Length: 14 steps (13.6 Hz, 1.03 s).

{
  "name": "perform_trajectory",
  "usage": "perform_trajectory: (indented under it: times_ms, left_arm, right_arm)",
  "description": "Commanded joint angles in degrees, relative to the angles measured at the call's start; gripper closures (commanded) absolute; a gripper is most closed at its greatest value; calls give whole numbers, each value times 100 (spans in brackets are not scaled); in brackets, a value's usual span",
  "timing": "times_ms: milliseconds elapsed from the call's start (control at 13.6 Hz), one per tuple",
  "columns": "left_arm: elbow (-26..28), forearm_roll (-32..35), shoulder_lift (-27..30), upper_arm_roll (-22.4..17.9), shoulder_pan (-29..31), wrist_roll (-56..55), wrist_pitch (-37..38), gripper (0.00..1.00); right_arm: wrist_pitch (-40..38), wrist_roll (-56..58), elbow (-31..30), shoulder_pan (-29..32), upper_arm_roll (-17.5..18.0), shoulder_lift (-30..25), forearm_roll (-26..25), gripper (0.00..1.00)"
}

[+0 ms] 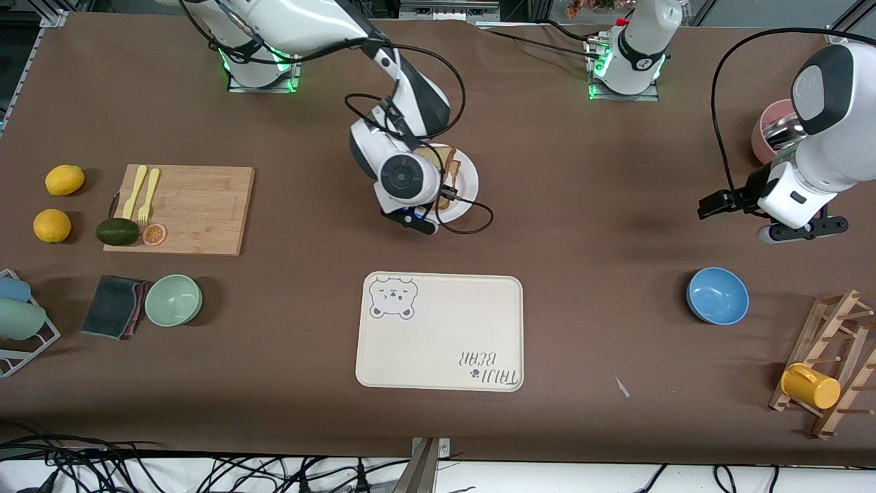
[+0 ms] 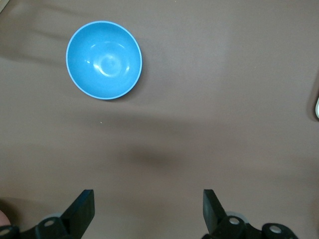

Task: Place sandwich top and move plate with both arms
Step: 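Carry the bread over the plate and lower it onto the egg sandwich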

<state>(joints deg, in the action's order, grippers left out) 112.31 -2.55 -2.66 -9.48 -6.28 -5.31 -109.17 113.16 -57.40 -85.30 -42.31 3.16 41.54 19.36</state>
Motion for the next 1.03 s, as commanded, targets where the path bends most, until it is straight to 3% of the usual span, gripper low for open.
perform_trajectory:
  times_ms: [0, 368, 442, 662, 957]
  left_arm:
    - [195, -132, 196, 25, 75, 136, -87, 4]
    - [203, -132, 205, 26, 75, 136, -87, 4]
    - [203, -123, 205, 26, 75, 136, -87, 4]
    - [212, -132, 205, 26, 66, 136, -113, 4]
    - [203, -132, 205, 34, 57, 136, -114, 4]
  right_arm:
    - [48, -70, 259, -137, -61, 223, -90, 100]
    - [48, -131, 461, -67, -132, 197, -81, 92]
    - [48, -140, 461, -59, -140, 206, -81, 83]
    - [40, -254, 461, -102, -228, 171, -229, 3]
    - [-22, -211, 505, -68, -237, 40, -503, 0]
